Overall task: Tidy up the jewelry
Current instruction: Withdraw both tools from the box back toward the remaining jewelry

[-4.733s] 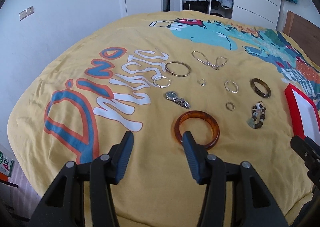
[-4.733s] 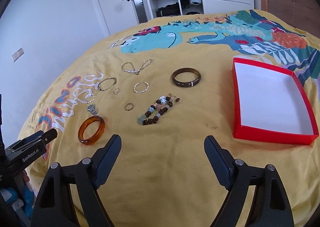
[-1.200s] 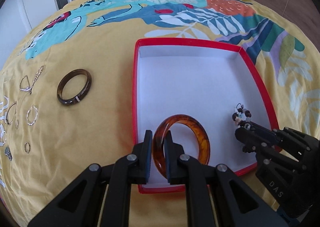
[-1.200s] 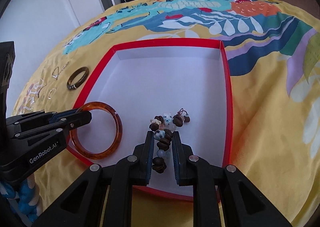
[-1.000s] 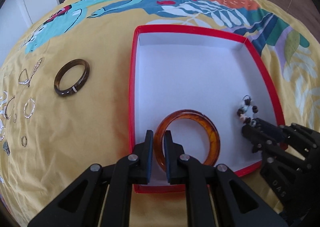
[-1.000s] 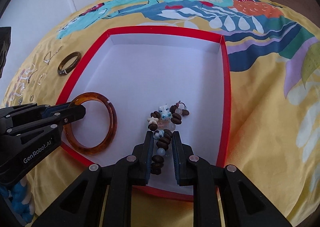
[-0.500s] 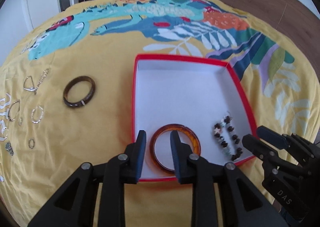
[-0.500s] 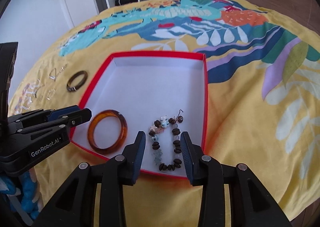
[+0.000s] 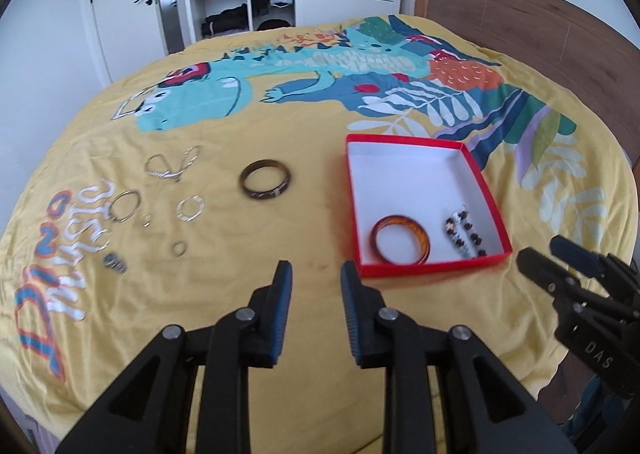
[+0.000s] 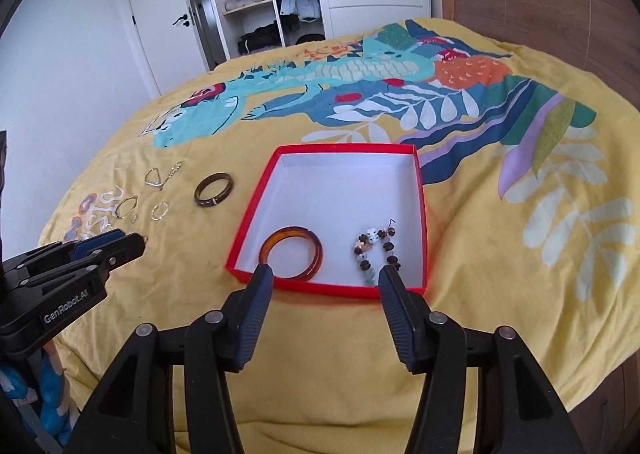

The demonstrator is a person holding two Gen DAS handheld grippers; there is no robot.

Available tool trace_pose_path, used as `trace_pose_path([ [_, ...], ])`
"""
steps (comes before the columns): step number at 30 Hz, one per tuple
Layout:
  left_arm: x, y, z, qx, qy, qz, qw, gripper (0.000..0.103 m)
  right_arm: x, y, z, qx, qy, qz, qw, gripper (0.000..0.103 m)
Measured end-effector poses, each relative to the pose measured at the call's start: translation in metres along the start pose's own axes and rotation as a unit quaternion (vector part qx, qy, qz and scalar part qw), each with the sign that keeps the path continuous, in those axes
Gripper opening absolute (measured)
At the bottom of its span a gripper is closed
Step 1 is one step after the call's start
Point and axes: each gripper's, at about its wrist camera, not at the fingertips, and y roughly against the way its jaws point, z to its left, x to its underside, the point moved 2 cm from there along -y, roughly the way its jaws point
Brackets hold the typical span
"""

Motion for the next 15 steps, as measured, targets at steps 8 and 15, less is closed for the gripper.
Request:
trace_pose_path([
  [8,0.033,0.045,0.051,-0.03,0.033,-0.014,0.9989,0.024,0.013,0.044,0.051,-0.043,0.019,-0.029,0.998,0.063],
  [15,0.046,0.097,0.091,-0.061,0.062,-0.054,0.9948,0.024,0.019,0.072,0.101,-0.086,0.046,-0.036,0.995,0.075],
])
